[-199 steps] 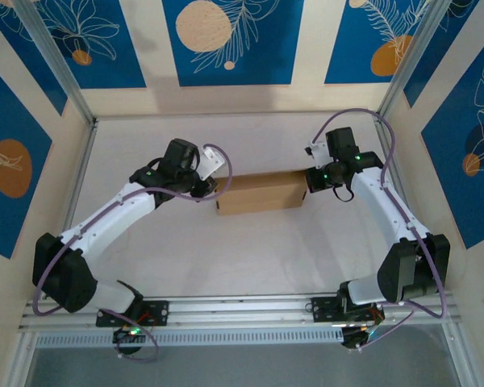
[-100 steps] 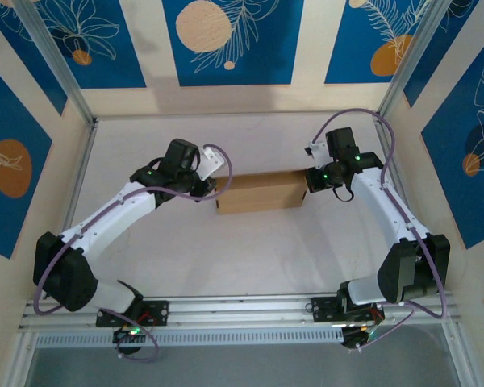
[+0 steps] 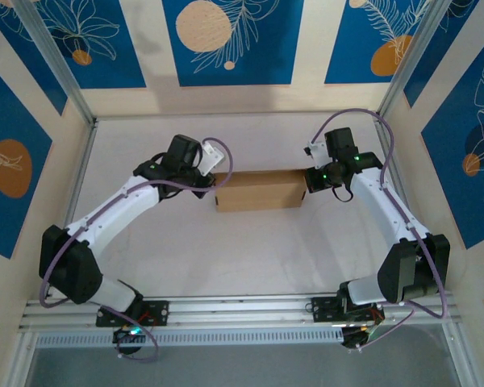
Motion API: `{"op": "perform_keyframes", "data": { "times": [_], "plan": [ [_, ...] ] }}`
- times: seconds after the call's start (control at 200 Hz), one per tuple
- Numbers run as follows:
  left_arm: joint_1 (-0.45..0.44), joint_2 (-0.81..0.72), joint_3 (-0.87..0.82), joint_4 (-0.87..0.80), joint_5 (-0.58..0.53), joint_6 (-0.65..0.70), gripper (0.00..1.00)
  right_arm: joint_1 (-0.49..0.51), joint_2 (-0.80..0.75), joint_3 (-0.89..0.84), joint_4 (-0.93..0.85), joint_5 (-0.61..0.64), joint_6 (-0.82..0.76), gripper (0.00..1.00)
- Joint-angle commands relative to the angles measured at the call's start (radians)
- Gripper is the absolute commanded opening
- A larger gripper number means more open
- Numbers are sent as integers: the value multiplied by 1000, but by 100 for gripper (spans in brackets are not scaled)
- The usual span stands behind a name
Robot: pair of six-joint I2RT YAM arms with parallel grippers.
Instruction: Fold the paper box
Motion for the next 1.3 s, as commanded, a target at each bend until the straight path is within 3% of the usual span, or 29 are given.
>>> {"op": "perform_keyframes", "data": {
  "times": [0.0, 0.395, 0.61, 0.805, 1.05, 1.296],
  "plan": [
    [8, 23, 81, -37, 94, -119, 0, 20, -5, -24, -31, -17, -7, 0],
    [70, 155, 285, -230, 218, -372, 0, 43, 24, 13, -56, 5, -7, 0],
    [131, 195, 313, -237, 361, -536, 0, 57, 40, 26, -60, 15, -9, 0],
    [146, 214, 297, -211, 431, -604, 0, 58, 49, 27, -58, 14, -6, 0],
    [171, 214, 284, -189, 448, -644, 0, 59, 47, 18, -52, 13, -5, 0],
    [171, 195, 263, -245, 278, -519, 0, 59, 29, -1, -40, 24, -12, 0]
  ]
}}
